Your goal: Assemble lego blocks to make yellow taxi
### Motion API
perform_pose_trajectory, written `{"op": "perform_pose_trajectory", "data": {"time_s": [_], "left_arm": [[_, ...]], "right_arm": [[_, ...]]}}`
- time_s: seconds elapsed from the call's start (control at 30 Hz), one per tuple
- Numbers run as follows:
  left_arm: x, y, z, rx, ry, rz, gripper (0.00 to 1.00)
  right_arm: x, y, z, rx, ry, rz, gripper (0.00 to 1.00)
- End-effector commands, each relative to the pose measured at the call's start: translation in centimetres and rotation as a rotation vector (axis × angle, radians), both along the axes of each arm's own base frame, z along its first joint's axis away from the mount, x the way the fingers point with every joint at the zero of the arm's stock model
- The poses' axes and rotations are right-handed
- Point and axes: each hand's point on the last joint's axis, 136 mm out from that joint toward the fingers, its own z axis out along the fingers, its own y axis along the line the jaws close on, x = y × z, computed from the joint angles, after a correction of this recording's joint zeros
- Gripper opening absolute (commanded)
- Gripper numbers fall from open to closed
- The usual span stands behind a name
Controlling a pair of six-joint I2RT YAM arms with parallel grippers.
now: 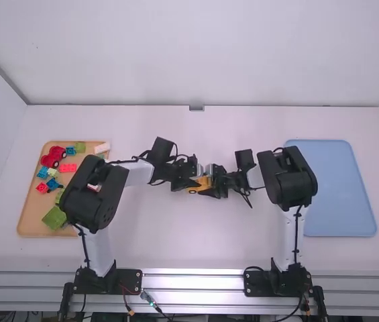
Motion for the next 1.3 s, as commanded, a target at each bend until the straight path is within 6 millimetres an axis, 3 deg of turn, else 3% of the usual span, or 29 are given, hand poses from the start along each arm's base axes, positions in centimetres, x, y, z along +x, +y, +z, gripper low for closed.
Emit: {"op": "perform_pose_trajectory", "data": {"time_s": [0.0,0.57,1.27], "left_arm": [[-1.4,0.1,-3.9,0.123,0.032,0.0,0.29],[-0.7,-0.1,-2.5,0.03,0.03,0.0,0.38],[-0.5,0.0,1.7,0.001,-0.052,-0.017,0.4]], "right_arm": [[-1.4,0.7,-0.8,-0.006,0.046,0.024,0.52],[-1.3,0.6,-0.8,-0.012,0.057,0.014,0.54],[-1.3,0.7,-0.9,-0.013,0.059,0.015,0.55]]}}
